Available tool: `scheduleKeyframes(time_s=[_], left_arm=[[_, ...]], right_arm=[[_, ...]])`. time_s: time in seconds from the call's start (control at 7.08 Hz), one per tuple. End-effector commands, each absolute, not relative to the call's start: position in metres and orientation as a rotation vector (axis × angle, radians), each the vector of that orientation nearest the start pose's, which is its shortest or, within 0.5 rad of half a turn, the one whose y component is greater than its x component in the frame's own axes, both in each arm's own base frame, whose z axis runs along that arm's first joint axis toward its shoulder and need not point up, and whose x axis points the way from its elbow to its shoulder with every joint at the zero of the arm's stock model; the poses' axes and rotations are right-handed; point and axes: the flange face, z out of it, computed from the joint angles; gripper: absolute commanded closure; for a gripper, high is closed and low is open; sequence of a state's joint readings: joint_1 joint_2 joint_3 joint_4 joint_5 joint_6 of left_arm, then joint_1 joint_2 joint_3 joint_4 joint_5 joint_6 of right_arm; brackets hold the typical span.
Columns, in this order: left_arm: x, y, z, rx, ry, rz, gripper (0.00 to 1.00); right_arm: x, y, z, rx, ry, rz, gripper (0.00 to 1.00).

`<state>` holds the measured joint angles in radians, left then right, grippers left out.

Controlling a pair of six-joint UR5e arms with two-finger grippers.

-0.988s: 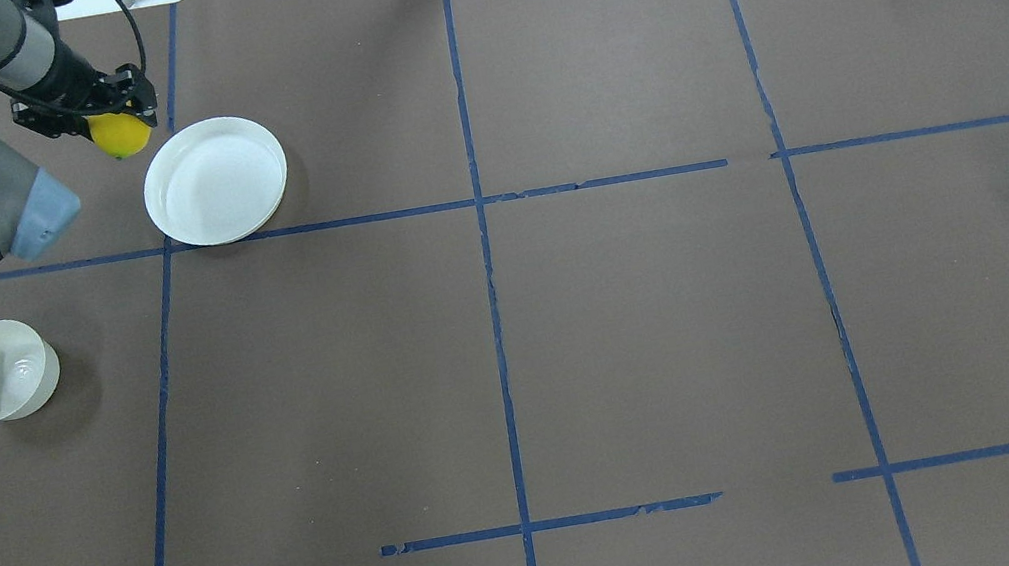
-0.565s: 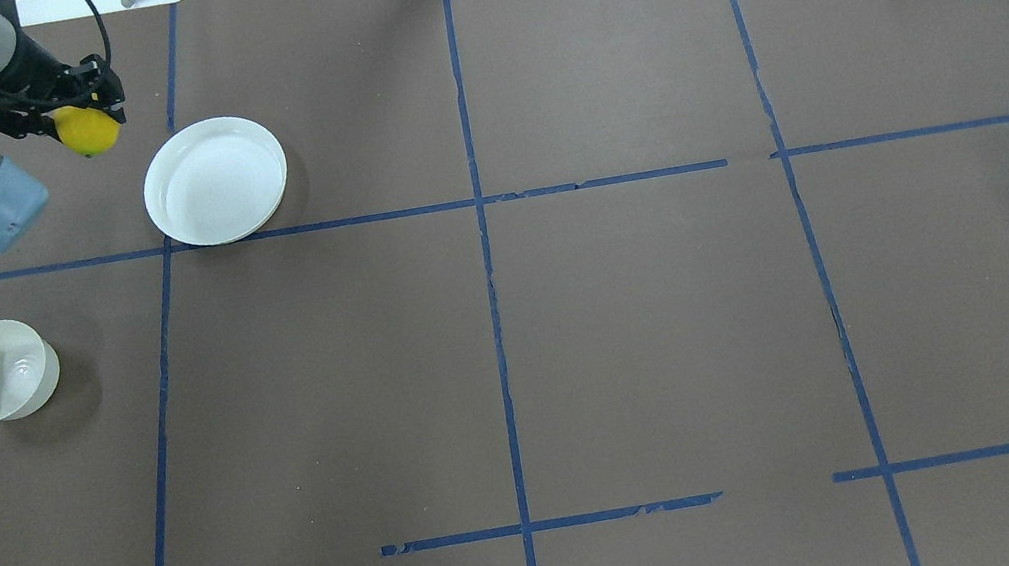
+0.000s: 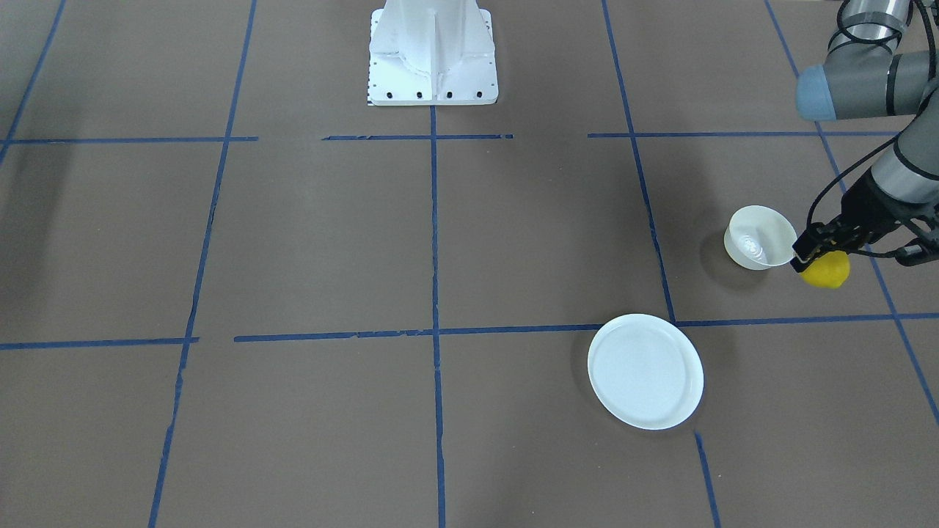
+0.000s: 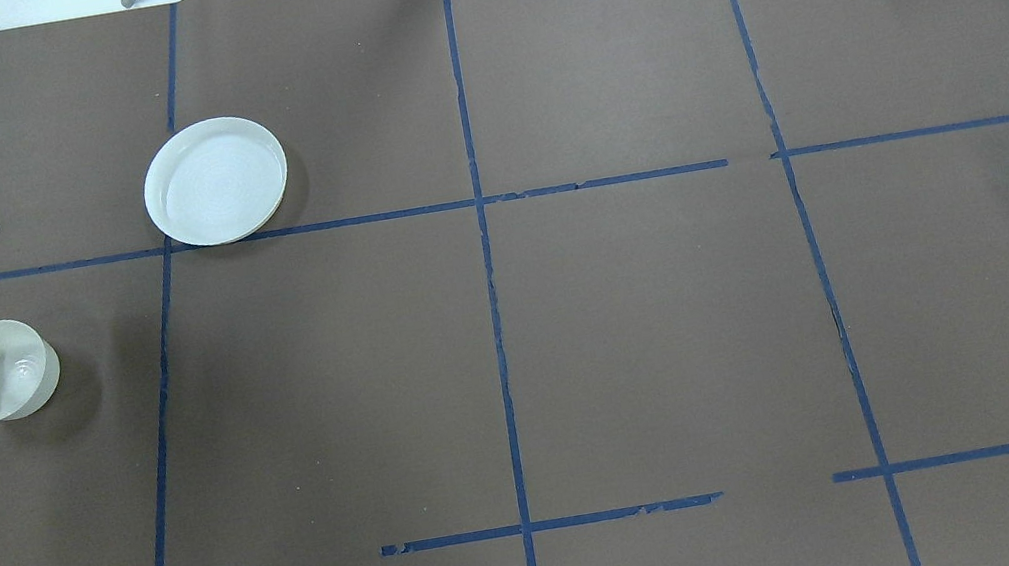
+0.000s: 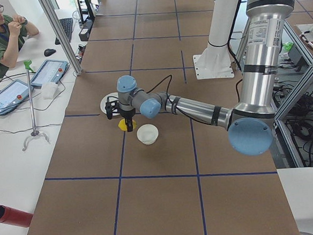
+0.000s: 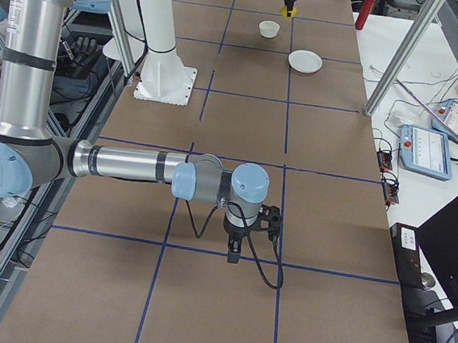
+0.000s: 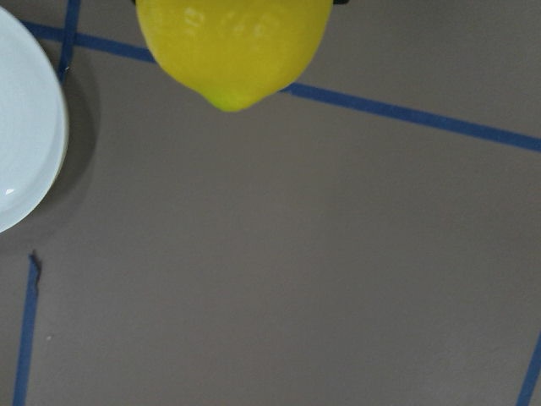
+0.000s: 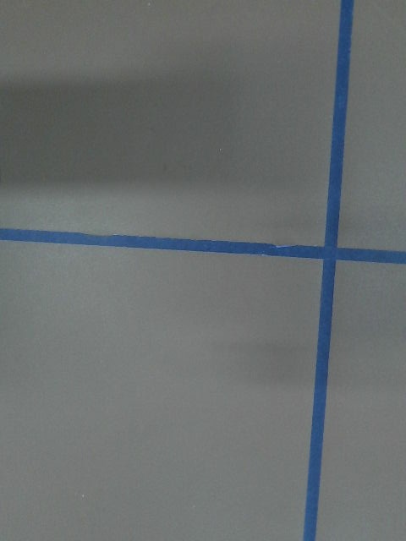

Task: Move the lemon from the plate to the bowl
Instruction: 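Carry the lemon with the left gripper toward the small white bowl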

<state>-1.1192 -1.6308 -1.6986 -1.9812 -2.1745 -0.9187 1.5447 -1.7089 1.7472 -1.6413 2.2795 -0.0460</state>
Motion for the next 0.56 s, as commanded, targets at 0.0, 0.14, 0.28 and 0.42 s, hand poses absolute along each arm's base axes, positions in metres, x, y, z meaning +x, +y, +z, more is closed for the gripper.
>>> scheduleKeyframes(time_s=[0.0, 0.14, 0.28, 0.42], left_arm=[[0.166, -0.482, 0.562, 0.078, 0.83, -0.242, 0.71], [0.184, -0.476, 0.561, 0.082, 0.82, -0.253, 0.71], [0.2, -0.469, 0.562, 0.068, 0.821, -0.241, 0.71], [0.208, -0.466, 0.562, 0.06, 0.818, -0.239, 0.71]], right_arm=[[0.057, -0.432, 0.647, -0.024, -0.709, -0.058, 0.0], [0.057, -0.432, 0.647, -0.024, -0.709, -0.058, 0.0], [0.057, -0.432, 0.647, -0.024, -0.709, -0.058, 0.0], [0.057, -0.432, 0.647, -0.024, -0.709, -0.058, 0.0]])
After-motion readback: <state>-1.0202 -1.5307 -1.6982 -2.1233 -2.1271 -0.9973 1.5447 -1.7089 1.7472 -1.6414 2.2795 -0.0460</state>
